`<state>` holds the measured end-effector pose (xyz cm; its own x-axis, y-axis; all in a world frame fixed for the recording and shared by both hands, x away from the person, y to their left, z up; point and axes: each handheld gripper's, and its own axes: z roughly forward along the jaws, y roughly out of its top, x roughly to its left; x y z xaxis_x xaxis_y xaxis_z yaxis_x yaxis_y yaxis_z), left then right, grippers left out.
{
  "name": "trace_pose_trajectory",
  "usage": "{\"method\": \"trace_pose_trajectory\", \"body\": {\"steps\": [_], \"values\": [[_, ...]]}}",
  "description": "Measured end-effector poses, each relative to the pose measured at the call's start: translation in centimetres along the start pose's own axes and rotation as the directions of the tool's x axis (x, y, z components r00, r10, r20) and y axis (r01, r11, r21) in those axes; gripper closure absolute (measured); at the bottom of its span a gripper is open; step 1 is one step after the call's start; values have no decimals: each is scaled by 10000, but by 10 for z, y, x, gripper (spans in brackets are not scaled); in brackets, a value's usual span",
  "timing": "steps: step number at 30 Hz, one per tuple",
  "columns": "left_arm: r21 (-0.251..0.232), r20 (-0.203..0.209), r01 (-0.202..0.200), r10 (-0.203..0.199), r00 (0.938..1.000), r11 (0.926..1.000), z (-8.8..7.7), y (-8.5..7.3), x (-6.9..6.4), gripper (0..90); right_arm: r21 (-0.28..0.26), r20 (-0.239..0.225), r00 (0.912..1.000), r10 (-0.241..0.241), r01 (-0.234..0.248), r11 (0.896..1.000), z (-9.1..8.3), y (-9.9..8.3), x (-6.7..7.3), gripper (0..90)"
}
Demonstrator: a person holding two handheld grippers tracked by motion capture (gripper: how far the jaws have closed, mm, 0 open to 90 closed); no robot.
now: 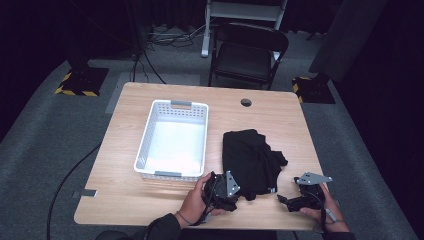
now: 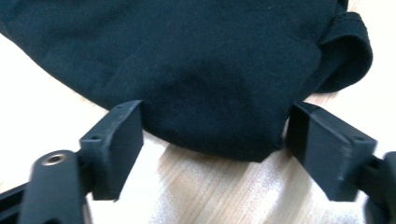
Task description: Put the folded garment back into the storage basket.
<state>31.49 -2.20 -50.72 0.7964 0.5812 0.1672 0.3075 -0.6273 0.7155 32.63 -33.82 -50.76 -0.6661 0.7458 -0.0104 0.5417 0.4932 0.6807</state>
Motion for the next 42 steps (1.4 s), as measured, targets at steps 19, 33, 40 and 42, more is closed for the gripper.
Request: {"method": "trace_pose_trajectory", "body": {"steps": [19, 33, 40, 42], "values": [[-286, 747, 47, -26, 9972, 9996, -3, -5, 1, 796, -122, -49, 10000, -46, 45, 9999, 0, -1, -1, 9], [-328, 817, 137, -110, 9966, 9994, -3, -6, 1, 790, 178, 57, 10000, -80, 79, 9998, -1, 2, 0, 16], [-310, 865, 103, -76, 9962, 9995, -3, -6, 1, 789, -42, 70, 9999, -94, 95, 9999, -7, 8, 0, 25], [-321, 842, 65, -37, 9964, 9995, -4, -7, 0, 789, -53, 55, 9999, -155, 155, 9999, -8, 10, 1, 25]]}}
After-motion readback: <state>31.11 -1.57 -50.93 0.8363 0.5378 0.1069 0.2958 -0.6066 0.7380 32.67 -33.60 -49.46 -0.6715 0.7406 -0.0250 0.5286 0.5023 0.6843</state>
